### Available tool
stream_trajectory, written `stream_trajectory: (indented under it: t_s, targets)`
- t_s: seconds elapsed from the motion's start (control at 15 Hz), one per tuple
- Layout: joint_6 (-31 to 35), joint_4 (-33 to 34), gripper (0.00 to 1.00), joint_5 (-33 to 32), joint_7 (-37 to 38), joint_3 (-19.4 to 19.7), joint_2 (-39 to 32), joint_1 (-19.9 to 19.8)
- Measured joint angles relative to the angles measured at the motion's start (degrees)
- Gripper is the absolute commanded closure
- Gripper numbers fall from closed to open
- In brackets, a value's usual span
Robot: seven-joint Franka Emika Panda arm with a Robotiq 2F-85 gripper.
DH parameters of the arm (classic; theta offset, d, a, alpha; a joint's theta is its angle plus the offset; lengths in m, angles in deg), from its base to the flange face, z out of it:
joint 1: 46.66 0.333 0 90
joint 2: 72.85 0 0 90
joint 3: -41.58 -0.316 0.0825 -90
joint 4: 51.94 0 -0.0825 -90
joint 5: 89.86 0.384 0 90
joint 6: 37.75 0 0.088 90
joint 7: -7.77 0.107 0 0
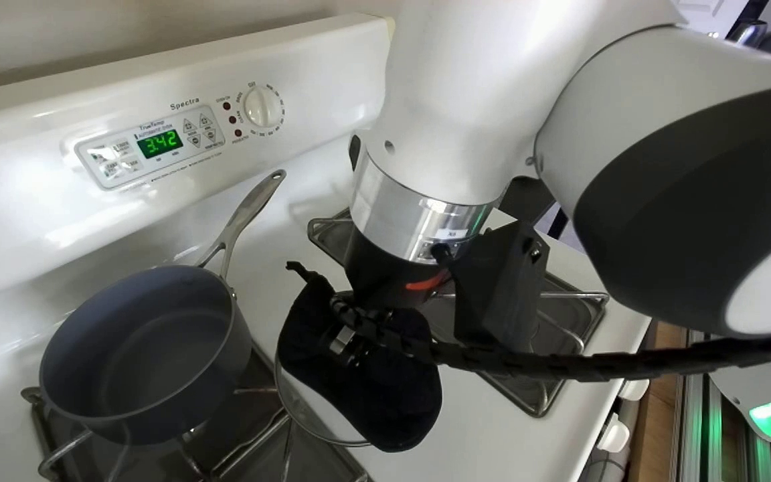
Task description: Put the pot holder over the lid then put the lid on the pot
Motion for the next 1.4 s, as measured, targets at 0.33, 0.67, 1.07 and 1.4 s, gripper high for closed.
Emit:
stream_trajectory:
  t_s: [0.33, 0.67, 1.07, 1.4]
  targets:
    - [-0.57, 3.19, 0.96, -0.05, -0.50, -1.29, 0.39, 0.01]
    - [-0.96, 7.26, 0.85, -0.33, -0.51, -1.99, -0.22, 0.14]
    - [-1.28, 8.96, 0.96, -0.33, -0.56, -2.07, -1.36, 0.14]
    - [-1.29, 10.49, 0.96, -0.39, -0.36, -1.47, -2.24, -0.10]
